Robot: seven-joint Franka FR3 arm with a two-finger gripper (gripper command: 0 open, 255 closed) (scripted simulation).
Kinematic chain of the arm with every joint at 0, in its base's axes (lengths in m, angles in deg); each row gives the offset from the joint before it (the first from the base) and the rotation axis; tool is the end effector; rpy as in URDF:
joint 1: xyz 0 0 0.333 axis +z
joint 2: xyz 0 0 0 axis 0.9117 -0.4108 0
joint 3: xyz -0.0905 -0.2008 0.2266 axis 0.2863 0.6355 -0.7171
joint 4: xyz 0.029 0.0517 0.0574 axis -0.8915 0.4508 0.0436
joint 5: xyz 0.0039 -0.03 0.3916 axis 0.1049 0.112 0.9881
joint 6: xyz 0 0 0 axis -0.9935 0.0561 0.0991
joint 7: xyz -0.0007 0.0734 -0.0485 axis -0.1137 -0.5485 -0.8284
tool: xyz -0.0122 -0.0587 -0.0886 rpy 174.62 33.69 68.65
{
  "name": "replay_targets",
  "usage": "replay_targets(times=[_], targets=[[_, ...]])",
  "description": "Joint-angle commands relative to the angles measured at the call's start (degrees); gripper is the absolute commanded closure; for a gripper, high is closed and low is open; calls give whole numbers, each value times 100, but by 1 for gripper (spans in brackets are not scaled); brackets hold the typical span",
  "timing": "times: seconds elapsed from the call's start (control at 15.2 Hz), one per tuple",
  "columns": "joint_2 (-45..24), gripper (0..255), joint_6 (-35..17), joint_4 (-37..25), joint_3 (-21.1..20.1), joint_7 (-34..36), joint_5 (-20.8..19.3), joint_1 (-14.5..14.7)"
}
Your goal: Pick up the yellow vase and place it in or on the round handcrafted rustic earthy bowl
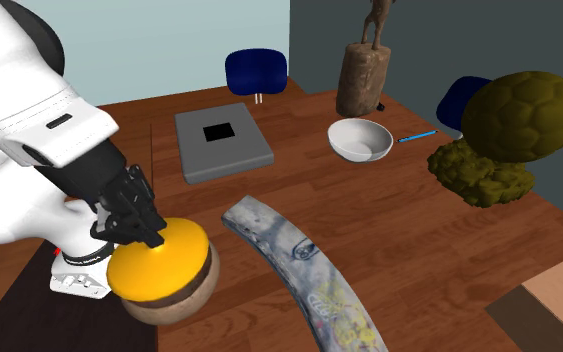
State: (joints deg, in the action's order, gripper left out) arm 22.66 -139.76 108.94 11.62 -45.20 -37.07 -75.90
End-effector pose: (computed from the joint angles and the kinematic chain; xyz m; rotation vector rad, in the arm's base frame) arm 0.2249 -0.1245 0.4994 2.9947 0.3119 0.4416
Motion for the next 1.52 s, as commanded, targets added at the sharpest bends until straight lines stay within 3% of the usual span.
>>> replay_targets(times=[0.0,0.26,0.33,0.66,0.92,1.45], targets=[[-1,255,-15,11,3,0,-3,-2],[-1,255,-15,11,3,0,-3,-2],[0,0,-14,11,4,0,-4,-2],[0,0,-14,11,3,0,-4,-2],[162,0,788,-631,-179,-26,161,45],[162,0,786,-630,-179,-27,161,44]])
